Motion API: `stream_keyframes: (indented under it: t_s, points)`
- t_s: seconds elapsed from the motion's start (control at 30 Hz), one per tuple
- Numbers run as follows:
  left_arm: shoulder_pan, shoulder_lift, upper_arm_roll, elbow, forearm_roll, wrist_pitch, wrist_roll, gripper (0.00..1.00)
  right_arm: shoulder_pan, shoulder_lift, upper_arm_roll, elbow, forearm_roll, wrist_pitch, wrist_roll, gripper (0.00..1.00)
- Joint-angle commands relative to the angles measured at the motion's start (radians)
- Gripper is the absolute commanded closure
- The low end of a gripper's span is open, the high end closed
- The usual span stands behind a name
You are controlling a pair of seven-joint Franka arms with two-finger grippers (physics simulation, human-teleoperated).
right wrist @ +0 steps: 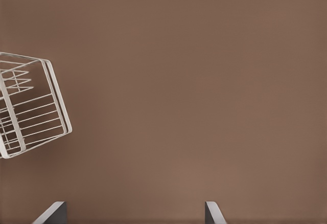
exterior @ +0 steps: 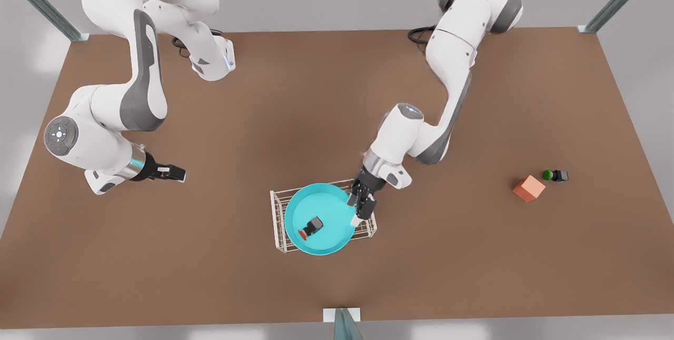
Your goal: Place the plate on the shelf with right arm and place the red button switch in the plate with left arm
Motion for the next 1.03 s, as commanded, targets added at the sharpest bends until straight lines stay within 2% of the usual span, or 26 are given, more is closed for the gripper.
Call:
stream_keyframes:
  t_s: [0.0,0.03,0.07,0.1,0.13,0.2,0.4,1.0]
  points:
    - [0.158,-0.118,-0.040,-0.030,-0.038,-0.750,1.383,0.00,0.000,-0.001,-0.001,0.000,0.001,-0.001,0.000,0.00]
    - [0.286,-0.144,-0.034,0.031,-0.040,-1.035,1.872,0.00,0.000,-0.001,-0.001,0.000,0.001,-0.001,0.000,0.00]
    - [0.370,-0.147,-0.034,0.099,-0.040,-1.236,2.005,0.00,0.000,-0.001,-0.001,0.000,0.001,-0.001,0.000,0.00]
    - [0.390,-0.265,-0.028,-0.005,-0.020,-1.255,2.020,0.00,0.000,-0.001,-0.001,0.000,0.001,-0.001,0.002,0.00]
    - [0.399,-0.443,-0.022,-0.249,-0.012,-1.074,2.022,0.00,0.000,-0.001,-0.001,0.000,0.001,-0.001,0.003,0.00]
    - [0.384,-0.405,-0.040,-0.059,0.099,-1.192,2.013,0.00,0.000,-0.001,-0.001,0.000,0.001,-0.001,-0.002,0.00]
    - [0.387,-0.371,-0.037,-0.011,0.074,-1.217,1.987,0.00,0.000,-0.001,-0.001,0.000,0.001,0.001,0.000,0.00]
    - [0.395,-0.366,-0.034,-0.011,0.046,-1.217,1.990,0.00,0.002,0.002,-0.001,0.000,-0.034,-0.004,-0.015,0.00]
